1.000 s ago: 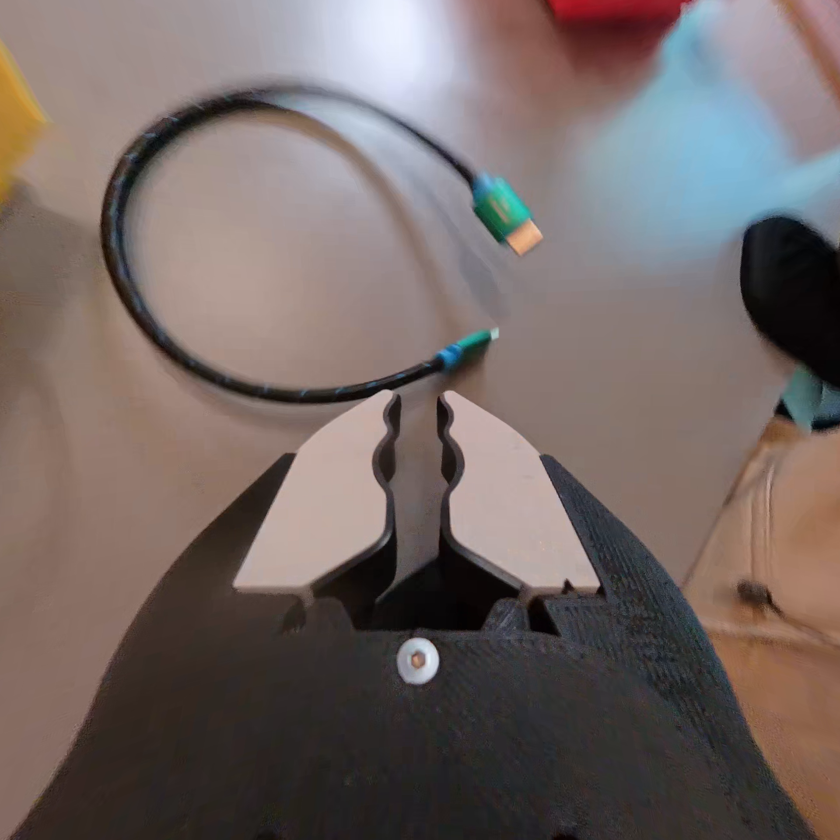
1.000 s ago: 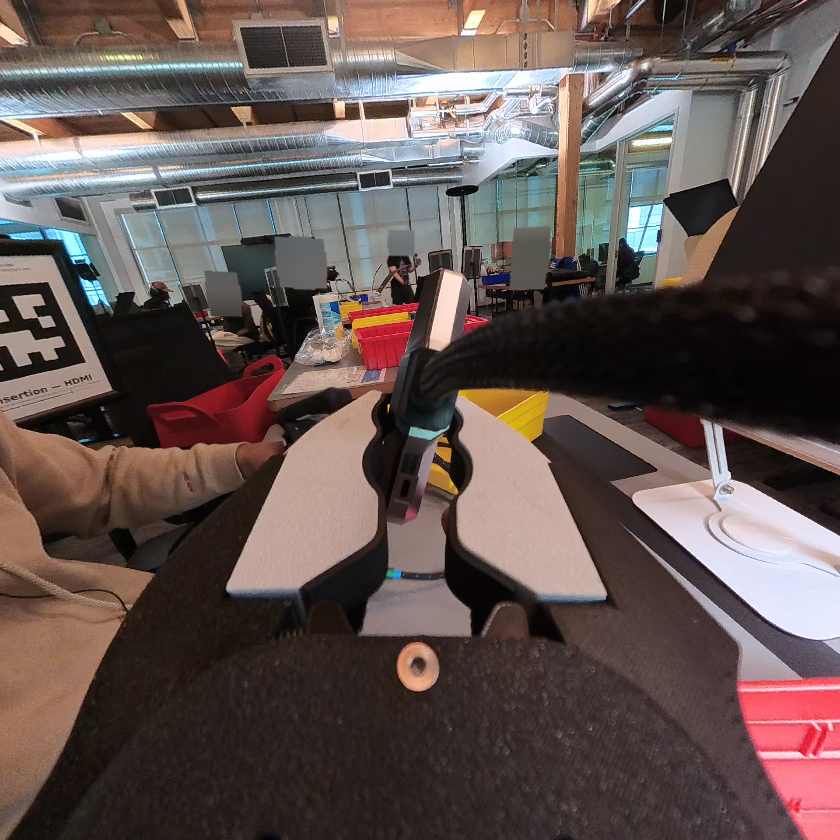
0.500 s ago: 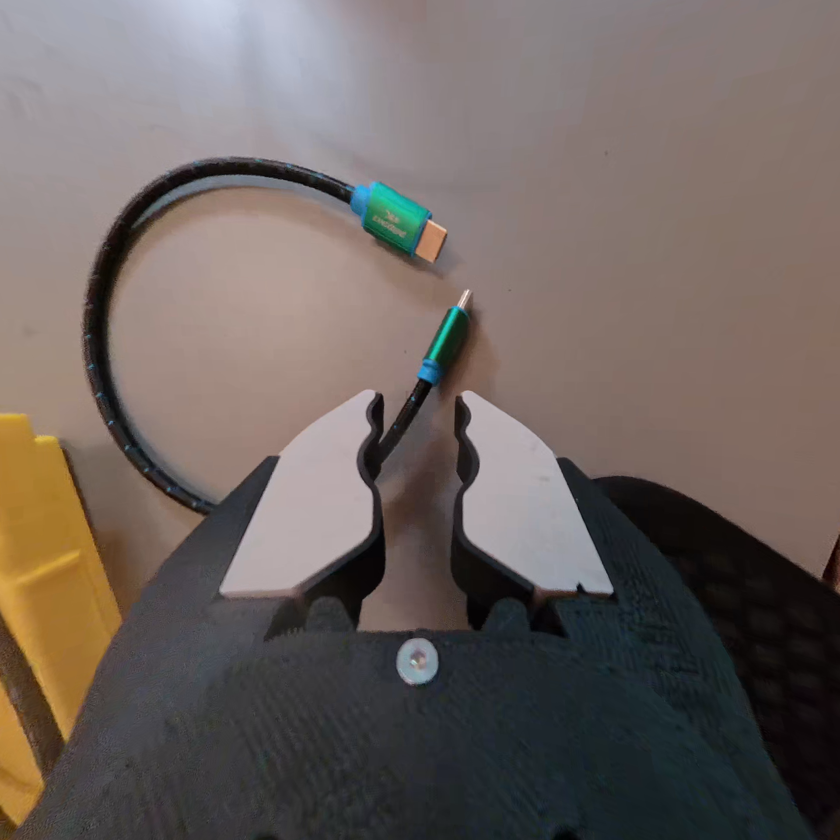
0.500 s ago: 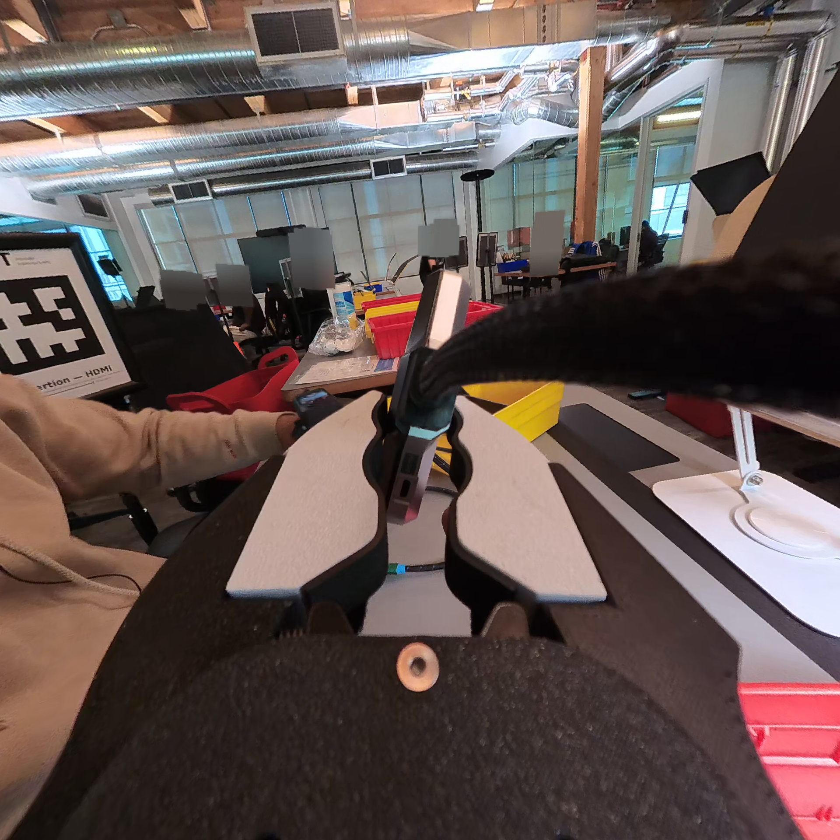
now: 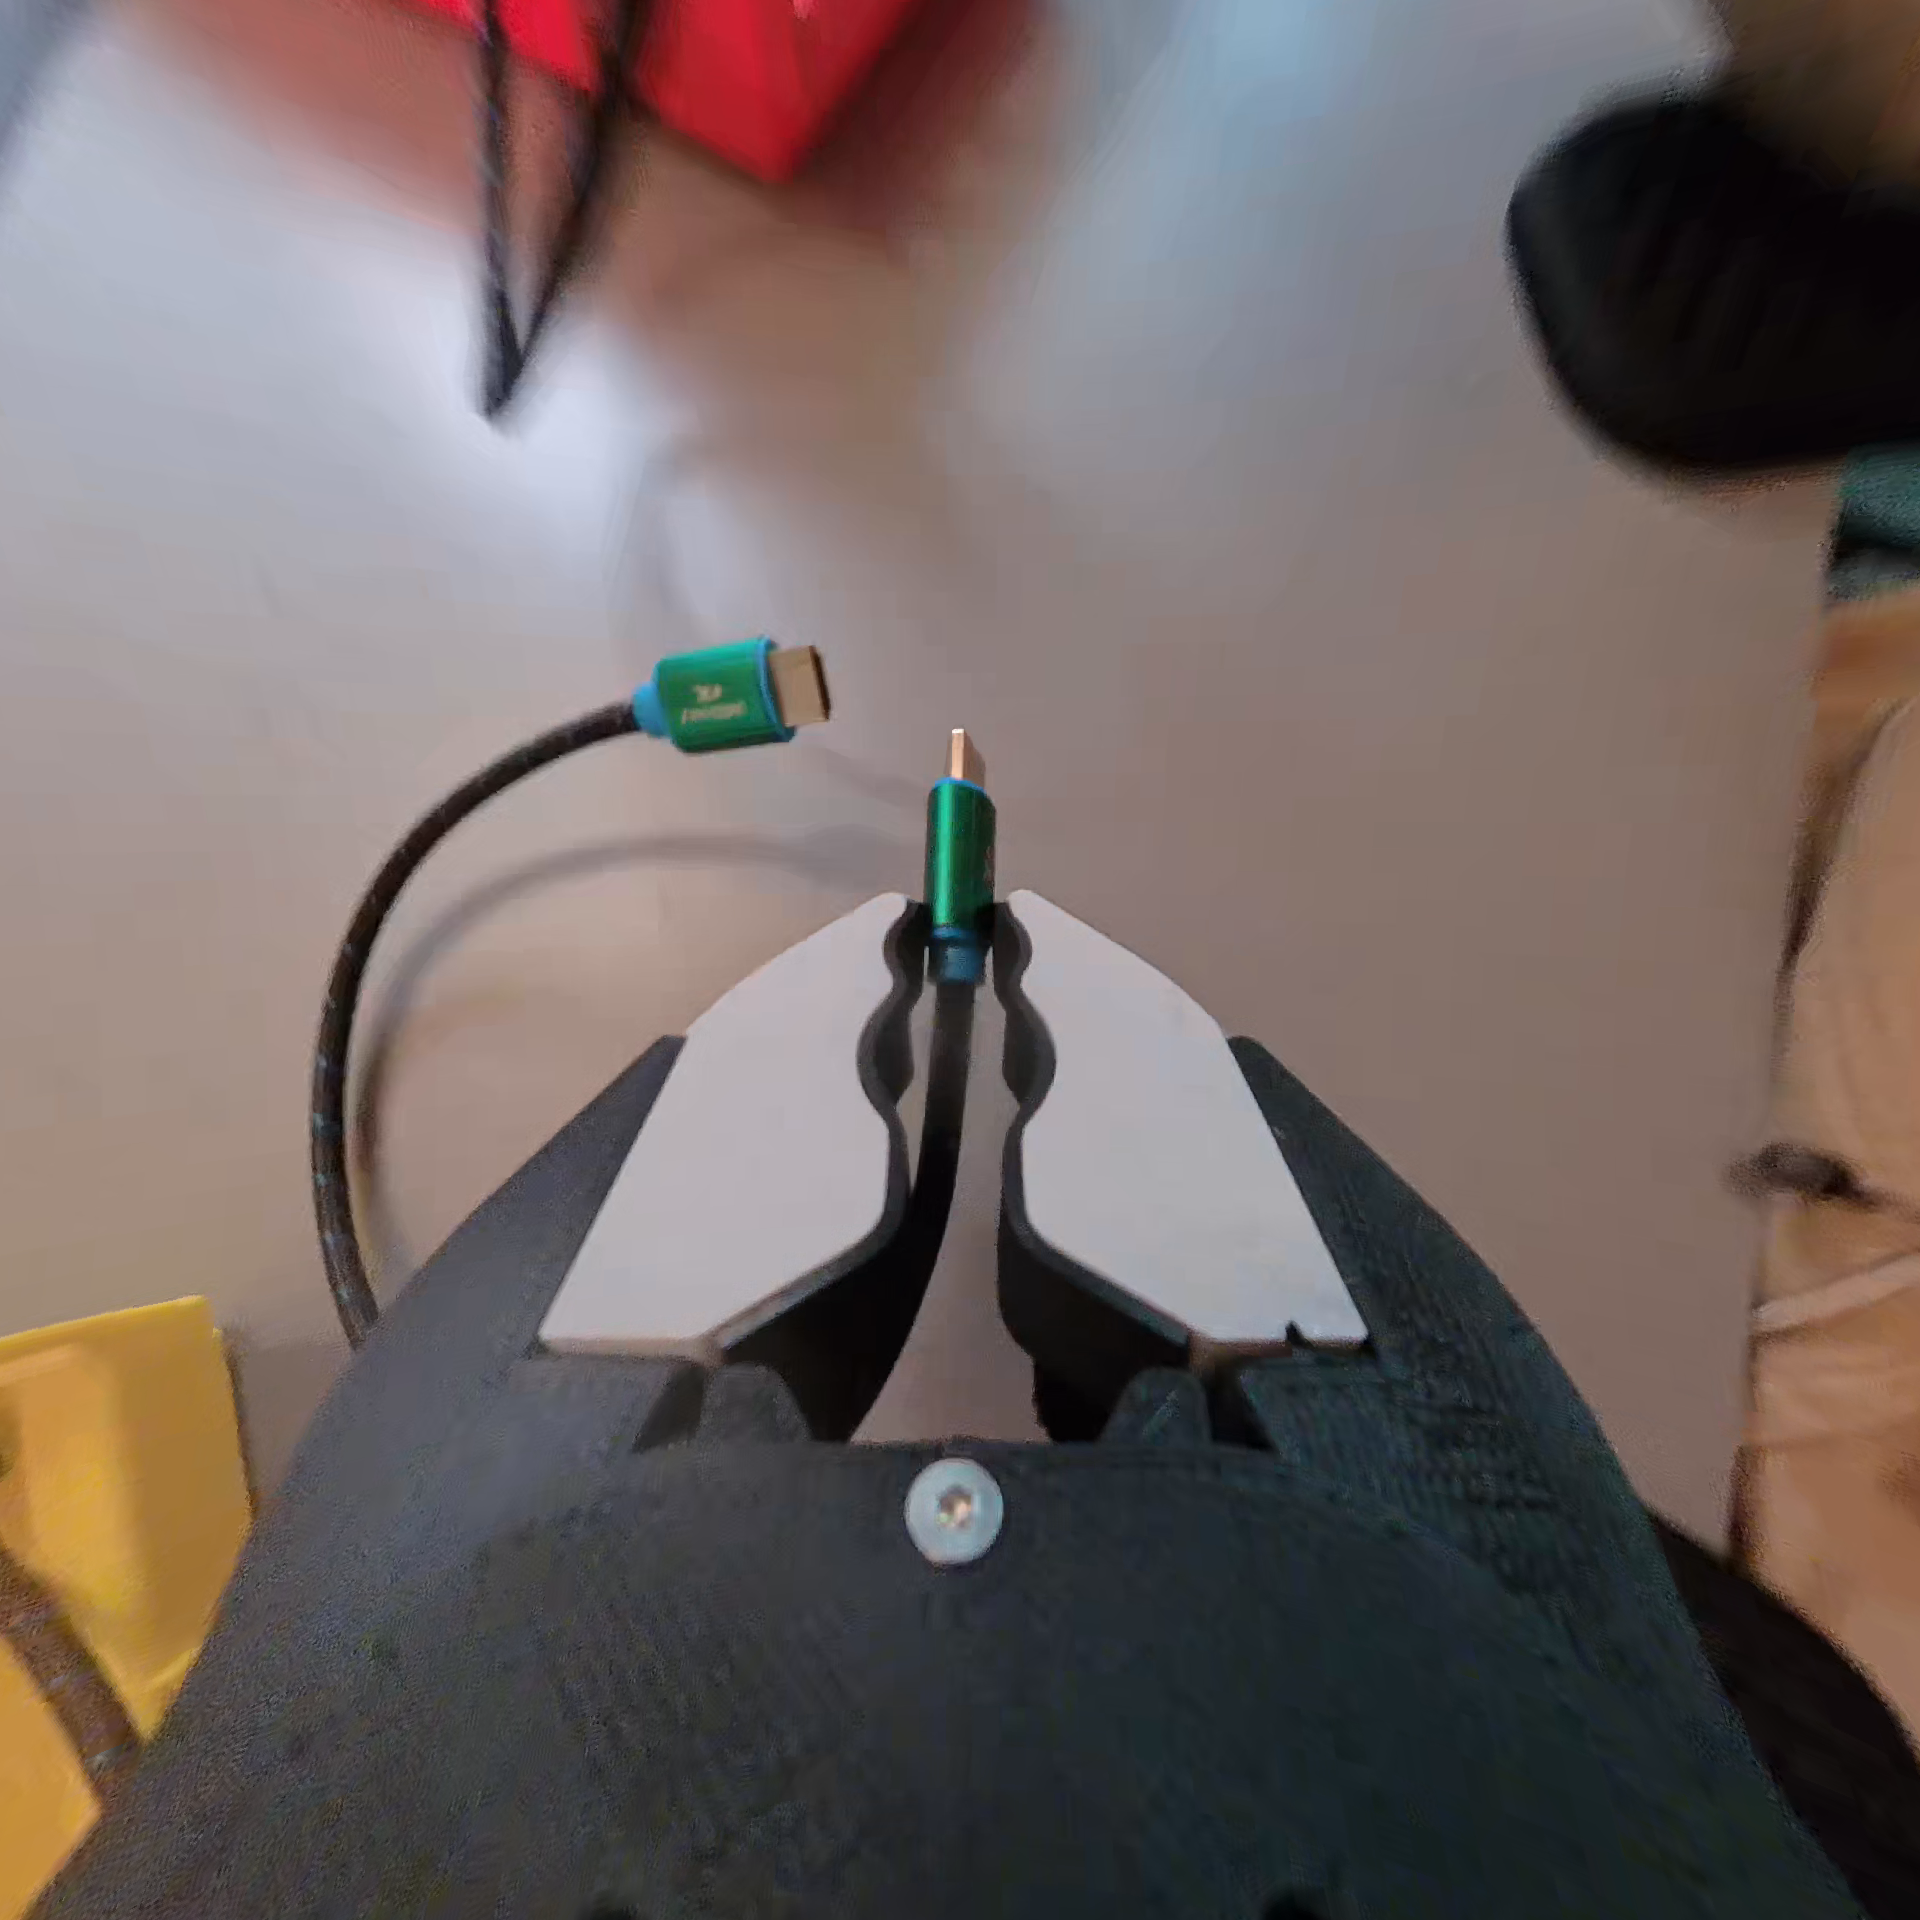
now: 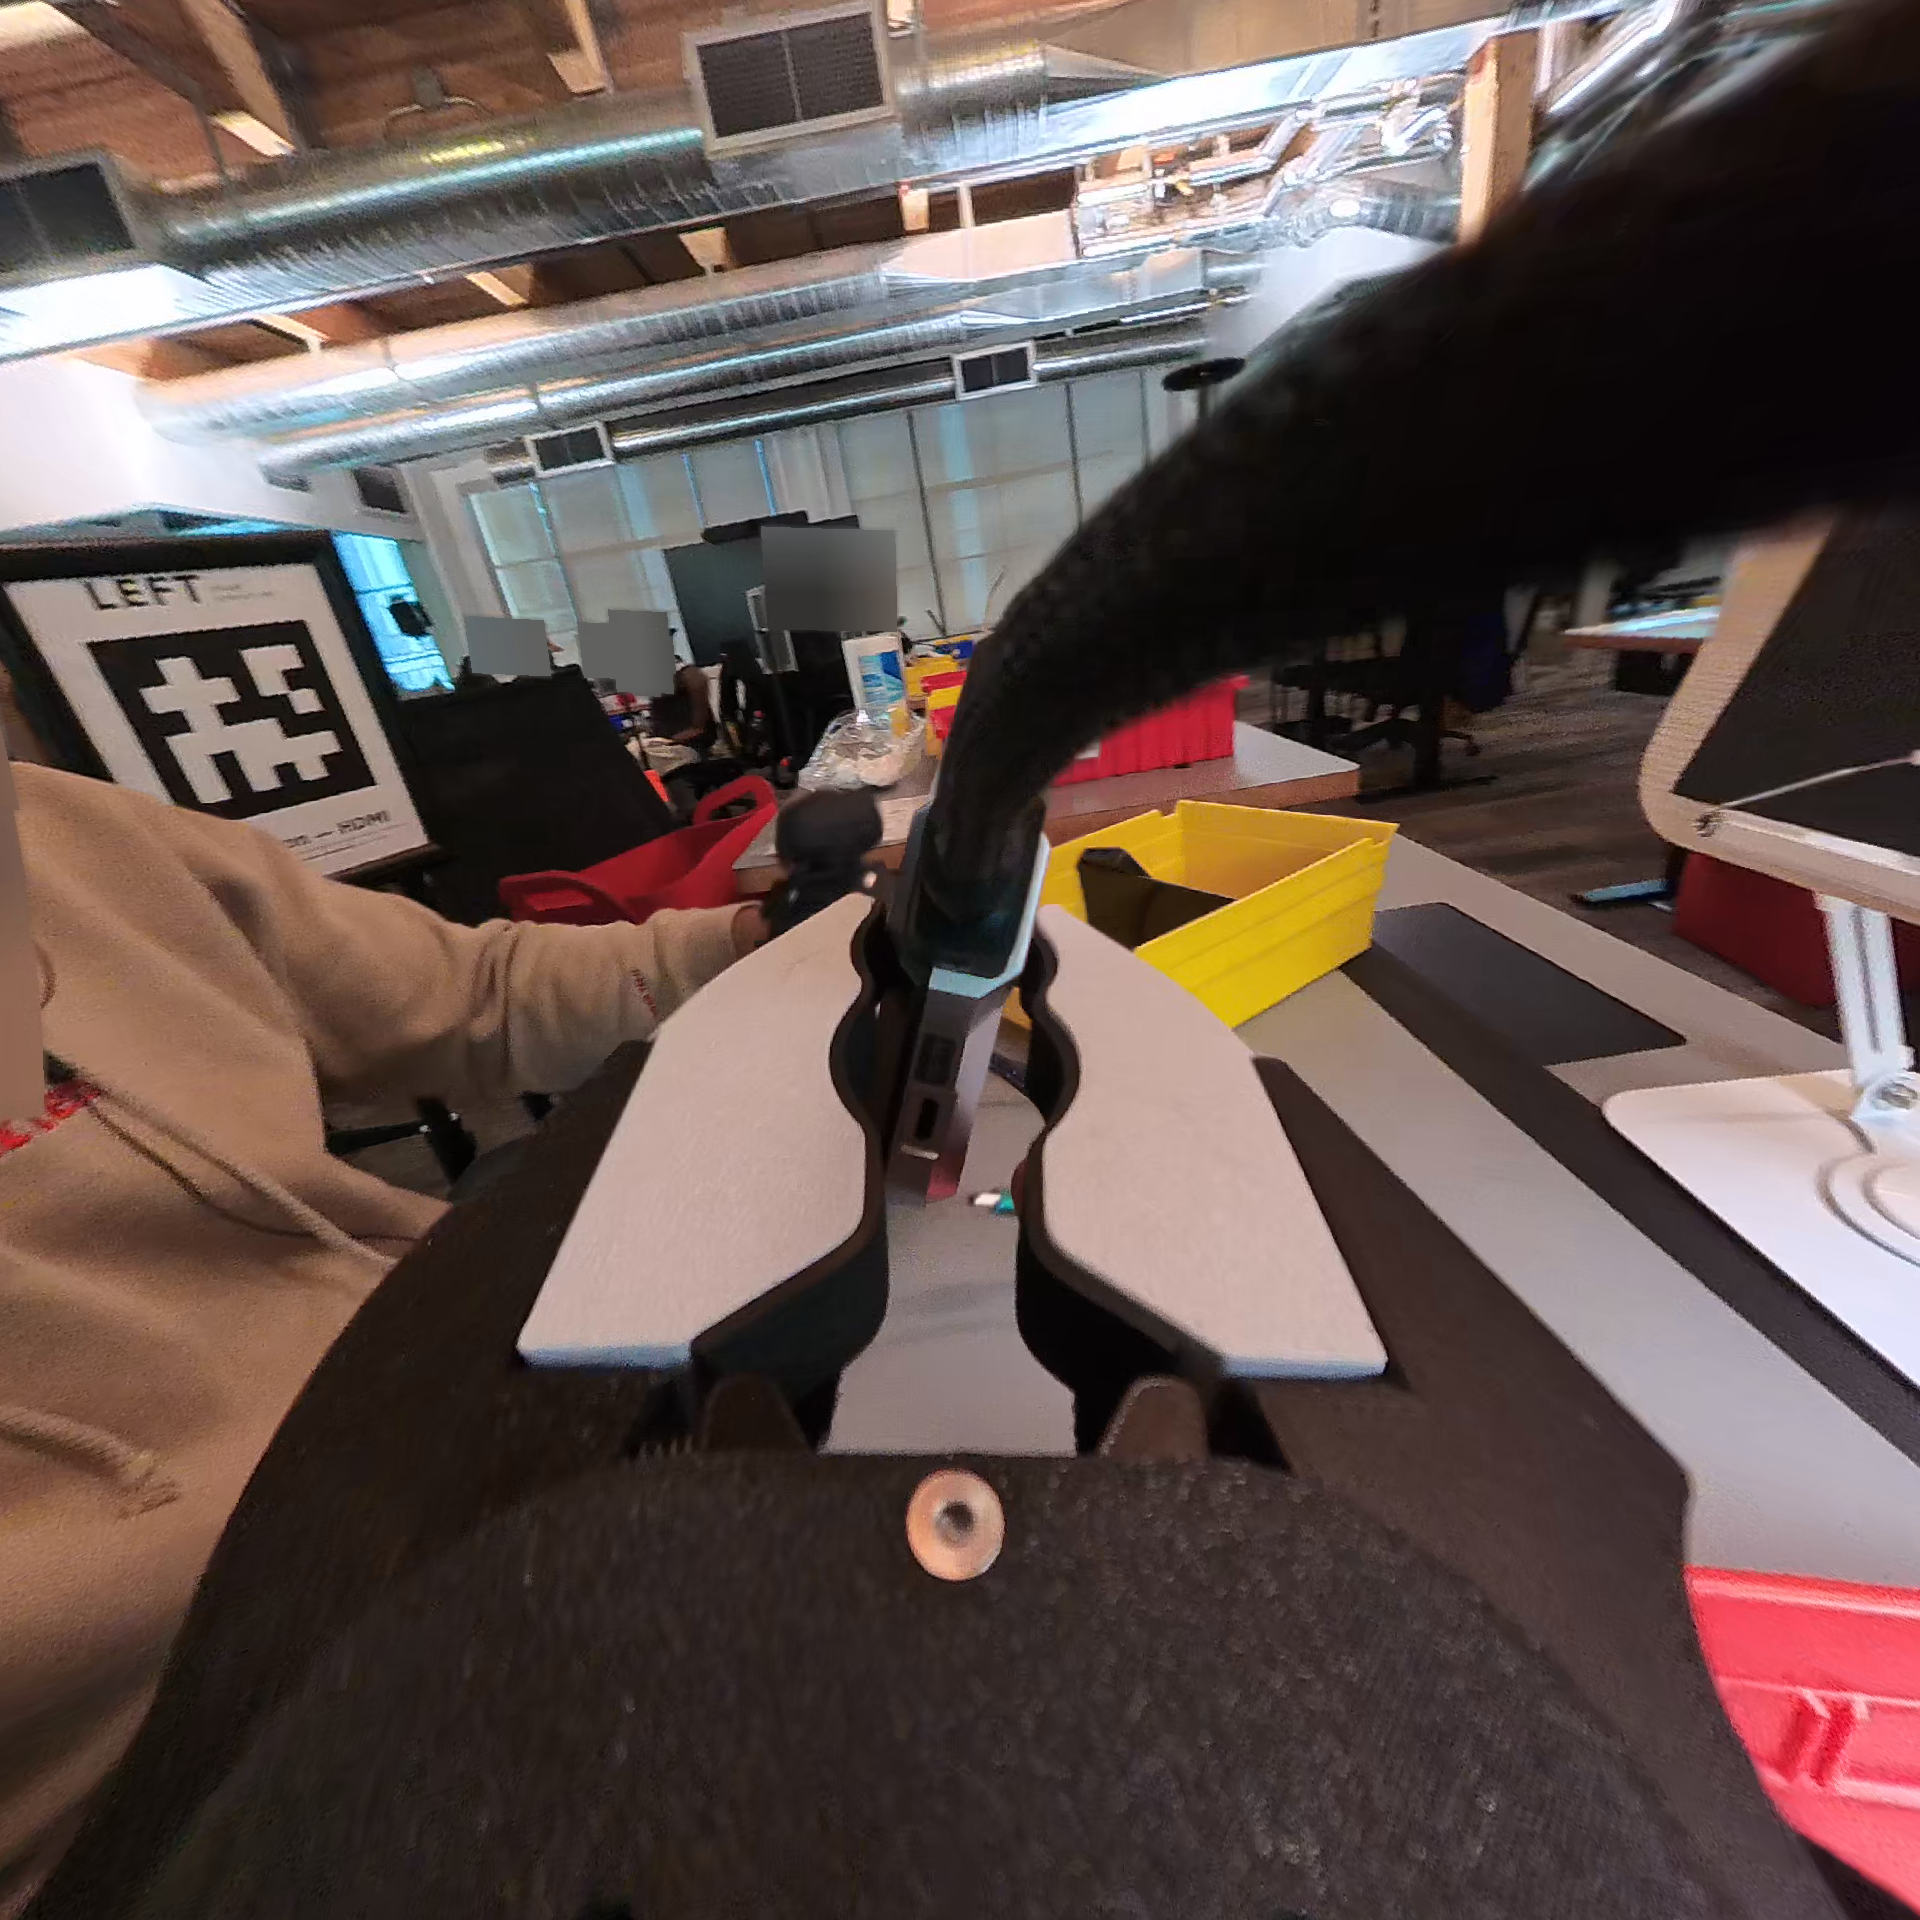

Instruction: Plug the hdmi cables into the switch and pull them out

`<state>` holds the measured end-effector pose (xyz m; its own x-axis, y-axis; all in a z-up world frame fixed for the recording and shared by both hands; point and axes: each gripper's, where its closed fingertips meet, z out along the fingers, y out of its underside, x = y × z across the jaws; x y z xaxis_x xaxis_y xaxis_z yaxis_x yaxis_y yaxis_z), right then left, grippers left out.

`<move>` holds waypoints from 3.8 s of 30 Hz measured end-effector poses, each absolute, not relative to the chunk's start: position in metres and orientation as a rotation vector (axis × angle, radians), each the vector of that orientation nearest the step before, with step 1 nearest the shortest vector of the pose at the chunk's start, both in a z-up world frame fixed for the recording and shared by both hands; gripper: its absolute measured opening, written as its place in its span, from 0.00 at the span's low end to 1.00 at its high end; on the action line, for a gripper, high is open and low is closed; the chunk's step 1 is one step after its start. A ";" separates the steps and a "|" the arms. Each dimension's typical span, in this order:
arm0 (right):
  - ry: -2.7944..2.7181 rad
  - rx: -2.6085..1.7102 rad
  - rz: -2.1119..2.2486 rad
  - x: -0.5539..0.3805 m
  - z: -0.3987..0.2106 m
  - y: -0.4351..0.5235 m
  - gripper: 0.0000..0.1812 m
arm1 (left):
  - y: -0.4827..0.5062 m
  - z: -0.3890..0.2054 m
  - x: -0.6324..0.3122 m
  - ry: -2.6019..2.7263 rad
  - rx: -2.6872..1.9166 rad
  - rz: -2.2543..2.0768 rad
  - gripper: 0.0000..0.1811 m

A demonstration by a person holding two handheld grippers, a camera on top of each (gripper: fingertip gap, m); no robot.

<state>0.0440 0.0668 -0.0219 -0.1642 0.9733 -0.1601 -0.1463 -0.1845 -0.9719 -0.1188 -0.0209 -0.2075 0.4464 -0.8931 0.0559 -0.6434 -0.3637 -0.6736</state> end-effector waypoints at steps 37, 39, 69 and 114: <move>-1.076 -1.307 1.863 -0.005 -0.071 0.067 0.13 | 0.049 -0.073 -0.049 0.915 -1.824 -1.053 0.07; -1.107 -1.335 1.849 -0.008 -0.074 0.064 0.12 | 0.047 -0.074 -0.049 0.938 -1.819 -1.028 0.07; -1.300 -1.428 1.727 -0.021 -0.087 0.042 0.12 | 0.021 -0.098 -0.050 1.145 -1.875 -1.185 0.07; -1.391 -1.545 1.227 -0.011 -0.049 0.046 0.12 | 0.035 -0.039 -0.057 0.926 -1.559 -1.045 0.18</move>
